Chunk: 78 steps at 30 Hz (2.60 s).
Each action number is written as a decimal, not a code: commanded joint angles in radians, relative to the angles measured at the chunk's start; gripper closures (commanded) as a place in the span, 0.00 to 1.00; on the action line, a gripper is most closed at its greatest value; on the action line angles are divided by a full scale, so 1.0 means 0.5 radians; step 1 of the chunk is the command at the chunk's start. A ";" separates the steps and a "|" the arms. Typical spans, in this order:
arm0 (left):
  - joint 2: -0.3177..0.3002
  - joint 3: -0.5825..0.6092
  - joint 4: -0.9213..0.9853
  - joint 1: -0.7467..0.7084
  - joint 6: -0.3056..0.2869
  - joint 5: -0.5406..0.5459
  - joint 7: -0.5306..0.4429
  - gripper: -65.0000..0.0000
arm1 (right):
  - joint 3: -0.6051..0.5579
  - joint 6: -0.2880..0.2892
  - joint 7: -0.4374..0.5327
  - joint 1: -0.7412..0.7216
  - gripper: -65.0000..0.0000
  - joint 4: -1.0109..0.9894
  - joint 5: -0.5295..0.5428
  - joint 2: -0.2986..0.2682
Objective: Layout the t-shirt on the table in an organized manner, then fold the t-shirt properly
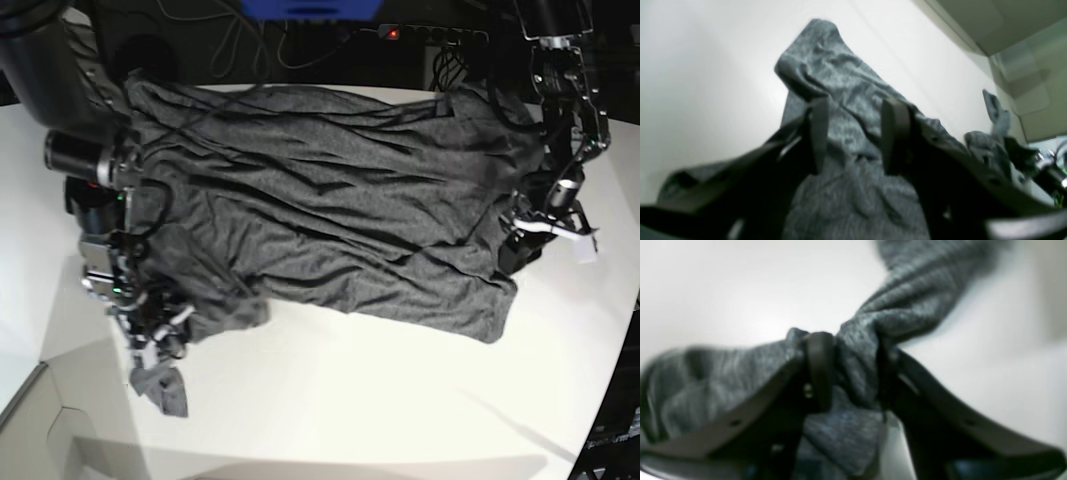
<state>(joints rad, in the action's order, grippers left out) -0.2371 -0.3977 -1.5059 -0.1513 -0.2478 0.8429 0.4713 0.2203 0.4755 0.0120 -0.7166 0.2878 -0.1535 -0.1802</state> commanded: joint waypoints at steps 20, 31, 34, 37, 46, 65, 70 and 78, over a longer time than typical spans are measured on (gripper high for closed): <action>-0.018 0.131 -0.154 0.240 -0.015 0.025 -0.033 0.60 | -0.479 0.445 -0.102 0.474 0.66 1.614 0.005 0.301; 0.322 0.874 0.764 1.157 -0.009 -0.104 -0.051 0.60 | 0.386 0.445 -0.553 0.876 0.66 2.212 -0.001 0.258; 0.445 1.098 1.172 1.470 -0.009 -0.383 -0.057 0.60 | 0.482 0.445 -0.615 1.073 0.66 2.366 -0.001 0.196; 0.608 1.138 1.543 1.691 -0.009 -0.675 -0.063 0.52 | 0.549 0.445 -0.612 1.263 0.66 2.488 0.005 0.147; 0.788 1.147 2.142 1.808 -0.009 -1.221 -0.561 0.21 | 0.733 0.445 -0.612 1.505 0.66 2.630 0.005 0.159; 0.788 1.098 2.415 1.820 -0.009 -1.113 -0.920 1.00 | 0.841 0.445 -0.615 1.594 0.66 2.627 0.005 0.153; 0.727 0.984 2.019 1.795 -0.009 -0.822 -0.898 1.00 | 0.825 0.445 -0.621 1.607 0.66 2.608 0.005 0.163; 0.467 0.984 1.445 1.691 -0.009 -0.444 -0.895 1.00 | 0.822 0.445 -0.621 1.619 0.66 2.415 0.005 0.264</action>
<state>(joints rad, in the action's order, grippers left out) -0.0116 0.0952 -0.7593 0.6540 -0.2382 0.6144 0.0509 0.6296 0.6991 -0.3252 0.1032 1.4773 -0.1680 -0.0364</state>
